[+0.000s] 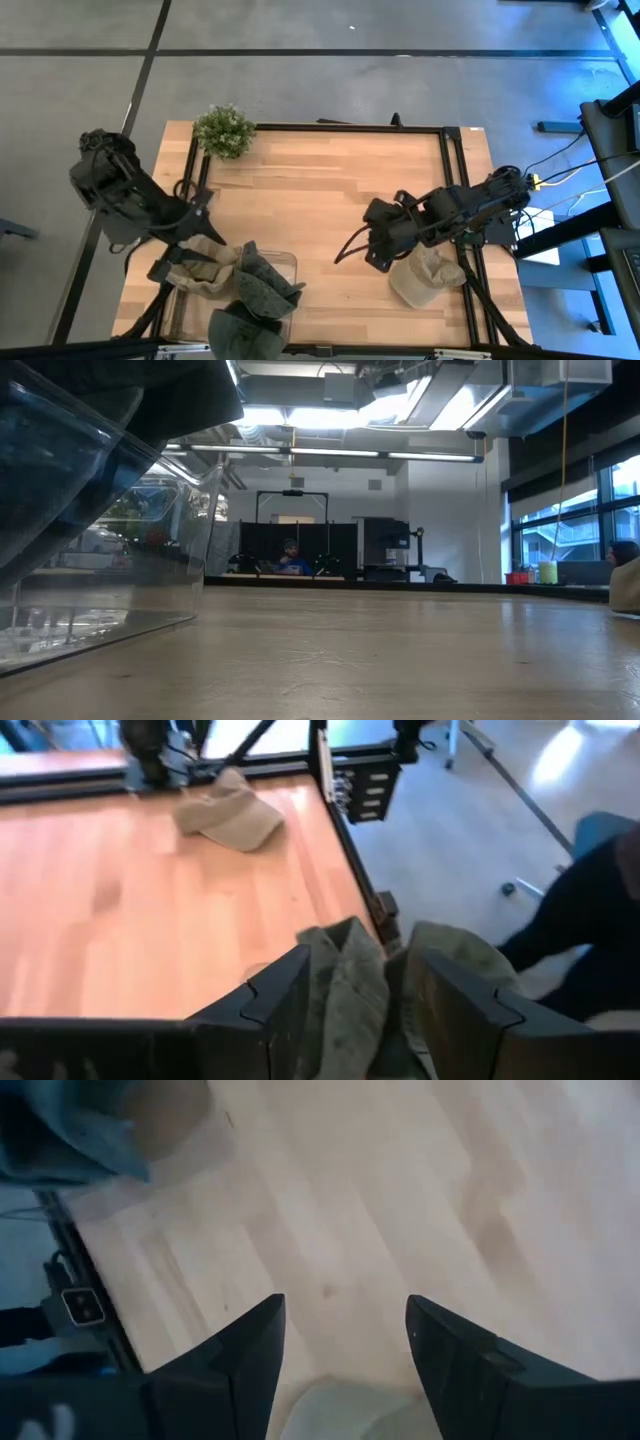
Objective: Pick & Place hat
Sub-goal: Put the black cap into the right transparent bin
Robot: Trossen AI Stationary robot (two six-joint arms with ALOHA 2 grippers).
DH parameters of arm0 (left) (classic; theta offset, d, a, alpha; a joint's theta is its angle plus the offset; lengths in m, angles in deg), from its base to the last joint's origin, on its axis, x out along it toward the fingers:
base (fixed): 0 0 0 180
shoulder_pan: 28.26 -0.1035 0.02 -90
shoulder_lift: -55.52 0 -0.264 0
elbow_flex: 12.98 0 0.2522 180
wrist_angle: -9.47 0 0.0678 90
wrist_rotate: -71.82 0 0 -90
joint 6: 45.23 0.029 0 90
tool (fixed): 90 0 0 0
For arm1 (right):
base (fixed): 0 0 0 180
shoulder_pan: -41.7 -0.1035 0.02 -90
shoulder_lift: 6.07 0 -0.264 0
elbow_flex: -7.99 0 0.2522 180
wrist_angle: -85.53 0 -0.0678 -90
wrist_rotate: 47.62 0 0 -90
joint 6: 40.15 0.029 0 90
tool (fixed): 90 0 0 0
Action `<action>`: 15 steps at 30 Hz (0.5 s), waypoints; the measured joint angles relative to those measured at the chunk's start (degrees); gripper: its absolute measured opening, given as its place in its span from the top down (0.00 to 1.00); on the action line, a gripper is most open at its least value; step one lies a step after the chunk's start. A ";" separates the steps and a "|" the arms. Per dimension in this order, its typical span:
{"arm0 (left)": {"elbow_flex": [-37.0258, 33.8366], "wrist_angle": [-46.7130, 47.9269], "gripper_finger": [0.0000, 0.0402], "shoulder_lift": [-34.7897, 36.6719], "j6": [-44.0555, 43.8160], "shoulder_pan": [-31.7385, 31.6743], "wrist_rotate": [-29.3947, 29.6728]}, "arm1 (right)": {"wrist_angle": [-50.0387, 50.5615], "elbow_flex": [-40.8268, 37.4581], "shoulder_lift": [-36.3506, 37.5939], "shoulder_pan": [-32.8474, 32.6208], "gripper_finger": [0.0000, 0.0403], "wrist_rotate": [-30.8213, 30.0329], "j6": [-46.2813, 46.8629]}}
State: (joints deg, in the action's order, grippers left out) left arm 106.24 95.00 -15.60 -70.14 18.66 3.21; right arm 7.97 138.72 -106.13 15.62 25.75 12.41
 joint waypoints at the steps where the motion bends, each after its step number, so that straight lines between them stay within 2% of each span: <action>1: -0.10 0.10 0.59 0.23 0.02 0.28 1.05 | -1.18 -2.71 1.16 -0.53 0.48 0.76 1.82; 7: -0.20 1.28 0.59 0.40 0.88 0.68 4.24 | -11.44 -19.14 10.73 -3.93 0.48 6.30 12.03; 12: -0.23 1.96 0.59 -0.12 3.03 0.68 6.26 | -12.47 -29.93 18.72 -5.26 0.48 7.75 22.36; 15: -0.24 1.96 0.59 -0.30 2.99 0.66 7.64 | -12.70 -35.36 22.33 -5.75 0.48 7.81 24.84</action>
State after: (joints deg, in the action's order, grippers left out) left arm 105.99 96.96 -15.90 -67.14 19.31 10.85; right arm -4.73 103.36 -83.80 9.87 33.56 37.25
